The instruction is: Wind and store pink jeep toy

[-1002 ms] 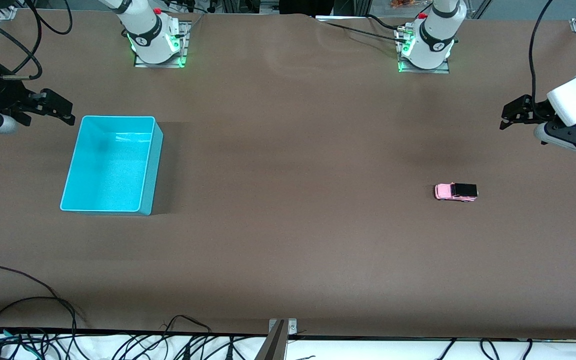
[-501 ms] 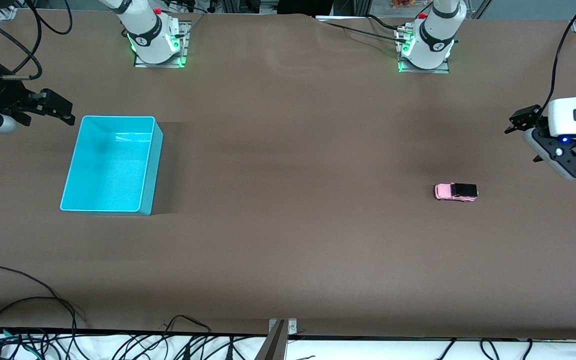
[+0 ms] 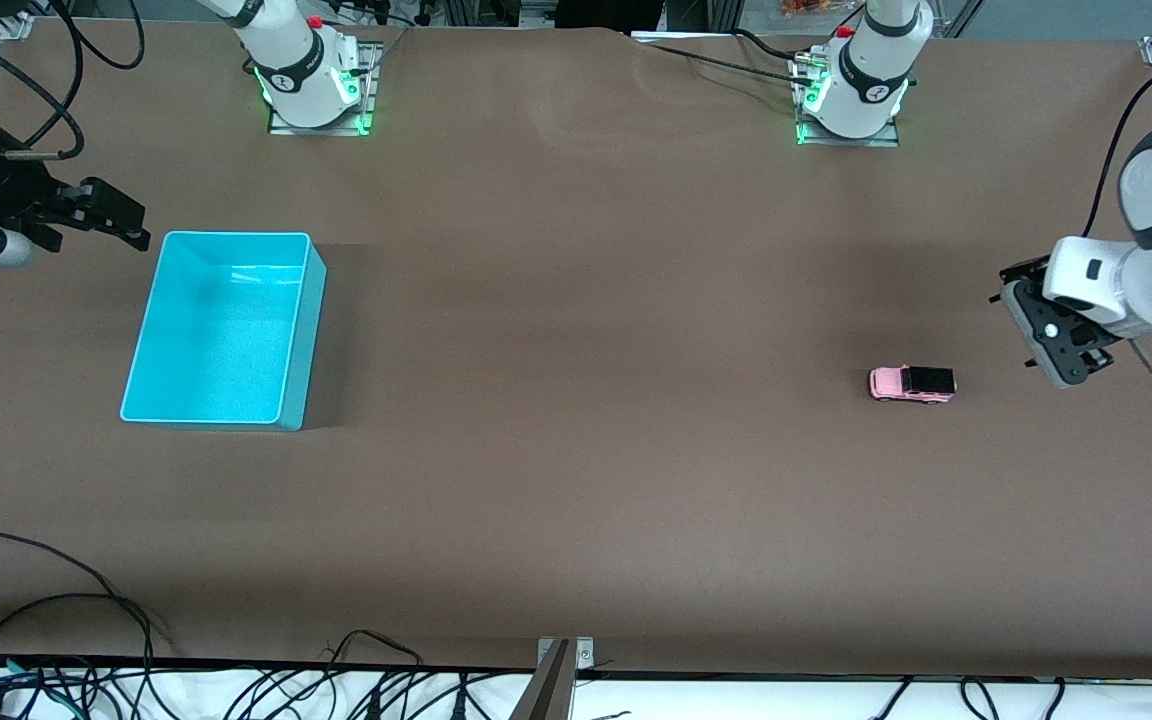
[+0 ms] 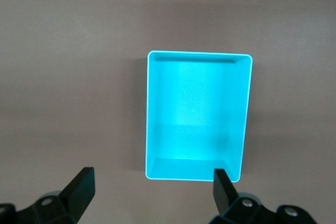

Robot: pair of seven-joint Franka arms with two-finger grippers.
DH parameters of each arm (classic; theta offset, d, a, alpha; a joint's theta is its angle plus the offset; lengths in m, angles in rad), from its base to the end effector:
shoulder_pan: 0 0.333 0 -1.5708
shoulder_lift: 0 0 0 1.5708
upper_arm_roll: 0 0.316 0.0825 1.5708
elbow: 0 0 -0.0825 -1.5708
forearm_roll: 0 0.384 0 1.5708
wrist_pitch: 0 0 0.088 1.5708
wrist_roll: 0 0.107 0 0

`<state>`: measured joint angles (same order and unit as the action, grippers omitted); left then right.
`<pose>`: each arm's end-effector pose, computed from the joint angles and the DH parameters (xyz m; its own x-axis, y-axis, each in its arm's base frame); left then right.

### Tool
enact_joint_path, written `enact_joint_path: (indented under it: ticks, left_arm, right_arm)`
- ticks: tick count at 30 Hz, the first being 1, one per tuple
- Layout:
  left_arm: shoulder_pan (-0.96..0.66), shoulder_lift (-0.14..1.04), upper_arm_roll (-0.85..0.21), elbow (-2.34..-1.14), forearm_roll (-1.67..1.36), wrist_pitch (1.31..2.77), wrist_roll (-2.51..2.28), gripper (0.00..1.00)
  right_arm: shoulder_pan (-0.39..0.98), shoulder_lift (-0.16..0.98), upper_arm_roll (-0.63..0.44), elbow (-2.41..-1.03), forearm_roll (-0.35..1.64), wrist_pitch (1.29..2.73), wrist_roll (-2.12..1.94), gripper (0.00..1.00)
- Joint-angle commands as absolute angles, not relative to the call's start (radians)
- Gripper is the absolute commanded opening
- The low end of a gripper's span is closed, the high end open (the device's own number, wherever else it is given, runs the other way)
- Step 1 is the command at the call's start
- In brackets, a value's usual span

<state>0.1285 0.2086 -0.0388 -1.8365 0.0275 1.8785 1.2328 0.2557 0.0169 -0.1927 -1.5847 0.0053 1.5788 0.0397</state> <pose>0.5918 0.0564 0.4031 0.3994 -0.9141 -0.0705 -0.9015 -0.4056 0.1509 0.5584 0.0367 0.6094 0.9995 0.0232 -0.0225 0.0232 -0.9997 -0.0012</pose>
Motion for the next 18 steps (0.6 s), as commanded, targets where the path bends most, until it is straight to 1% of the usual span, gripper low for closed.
enact_joint_path:
  ticks: [1, 4, 7, 11, 18]
  left_arm:
    - [0.137, 0.222, -0.041, -1.940, 0.046, 2.015, 1.333, 1.00]
    - [0.137, 0.258, -0.040, -1.973, 0.046, 2.086, 1.411, 1.00]
    - [0.144, 0.319, -0.041, -1.973, 0.046, 2.137, 1.477, 1.00]
    - [0.144, 0.373, -0.041, -1.974, 0.046, 2.241, 1.574, 1.00]
    - [0.166, 0.420, -0.043, -1.976, 0.046, 2.319, 1.654, 1.00]
  right_arm:
    - [0.256, 0.020, -0.193, -1.565, -0.003, 1.560, 0.043, 1.00]
    - [0.256, 0.020, -0.193, -1.565, -0.003, 1.560, 0.044, 1.00]
    - [0.256, 0.020, -0.193, -1.565, -0.003, 1.560, 0.044, 1.00]
    - [0.256, 0.020, -0.193, -1.565, -0.003, 1.560, 0.043, 1.00]
    - [0.256, 0.020, -0.193, -1.565, -0.003, 1.560, 0.043, 1.00]
